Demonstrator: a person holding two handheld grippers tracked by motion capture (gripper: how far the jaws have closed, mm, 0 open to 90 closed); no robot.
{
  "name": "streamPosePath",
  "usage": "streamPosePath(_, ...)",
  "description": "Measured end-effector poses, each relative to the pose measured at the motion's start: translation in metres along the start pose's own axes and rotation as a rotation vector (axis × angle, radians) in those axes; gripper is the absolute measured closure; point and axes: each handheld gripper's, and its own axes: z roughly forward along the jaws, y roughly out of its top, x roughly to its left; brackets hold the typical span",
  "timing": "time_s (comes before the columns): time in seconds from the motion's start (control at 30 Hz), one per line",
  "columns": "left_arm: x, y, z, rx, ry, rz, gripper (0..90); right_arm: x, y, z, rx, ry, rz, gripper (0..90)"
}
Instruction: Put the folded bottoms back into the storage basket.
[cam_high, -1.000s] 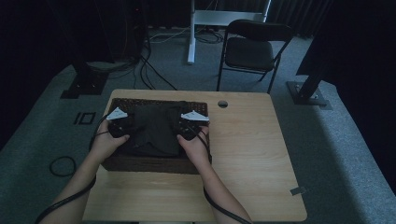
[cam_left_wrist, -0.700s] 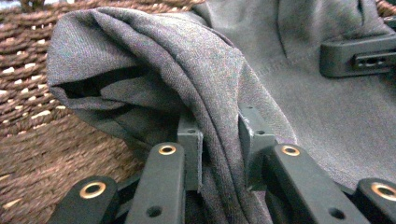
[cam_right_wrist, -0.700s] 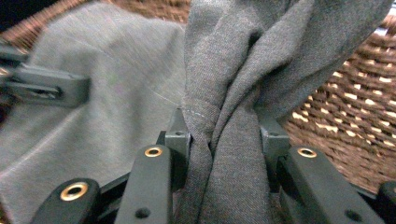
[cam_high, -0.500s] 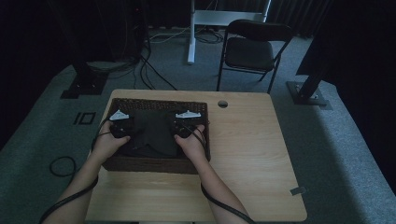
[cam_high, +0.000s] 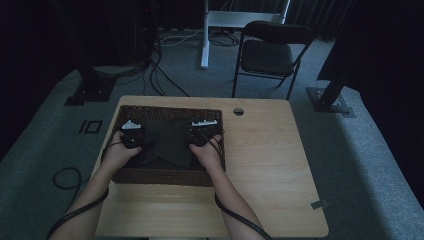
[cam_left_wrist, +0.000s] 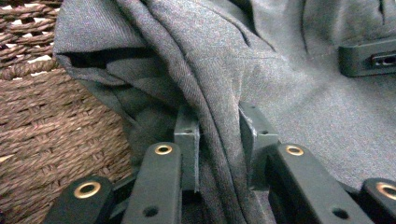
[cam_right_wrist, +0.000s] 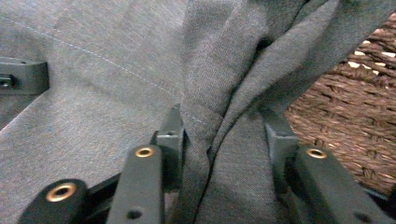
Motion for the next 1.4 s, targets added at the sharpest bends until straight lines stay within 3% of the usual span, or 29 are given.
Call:
streamPosePath(0.03,0.001,-0.001,0.001,0.003,0.010,0.009,69.7,-0.001,-0.001,0.002,0.010,-0.010,0.000,51.7)
streamPosePath(0.1,0.003,-0.002,0.002,0.010,0.024,0.014,62.5,-0.004,-0.003,0.006,0.001,-0.022,-0.004,37.2)
streamPosePath(0.17,0.006,-0.005,0.004,0.033,0.044,0.048,49.4,-0.007,-0.004,0.008,0.015,-0.024,0.003,27.0)
streamPosePath(0.27,0.008,-0.005,0.006,0.038,0.065,0.010,37.5,-0.007,-0.005,0.009,0.020,-0.051,-0.024,19.0)
streamPosePath(0.37,0.008,-0.004,0.007,0.033,0.078,-0.008,33.1,-0.005,-0.004,0.007,0.011,-0.071,-0.070,15.4)
streamPosePath(0.43,0.007,-0.002,0.005,0.009,0.093,-0.021,30.9,-0.004,-0.003,0.006,0.003,-0.082,-0.082,15.2)
streamPosePath(0.5,0.007,0.000,0.003,-0.017,0.105,-0.041,27.0,0.001,0.001,0.000,-0.040,-0.113,-0.133,15.2)
streamPosePath(0.6,0.006,0.005,-0.003,-0.056,0.125,-0.058,23.6,0.003,0.008,-0.009,-0.080,-0.122,-0.152,15.2)
streamPosePath(0.87,-0.007,0.023,-0.020,-0.154,0.092,-0.067,23.6,0.006,0.020,-0.029,-0.139,-0.082,-0.143,15.1)
streamPosePath(1.07,-0.020,0.031,-0.029,-0.173,0.046,-0.051,21.1,0.008,0.026,-0.040,-0.167,-0.060,-0.152,14.8)
streamPosePath(1.23,-0.026,0.035,-0.038,-0.196,0.038,-0.045,20.2,0.004,0.032,-0.054,-0.197,-0.042,-0.139,14.8)
streamPosePath(1.4,-0.031,0.040,-0.046,-0.220,0.023,-0.032,19.9,0.001,0.037,-0.066,-0.211,-0.047,-0.155,14.8)
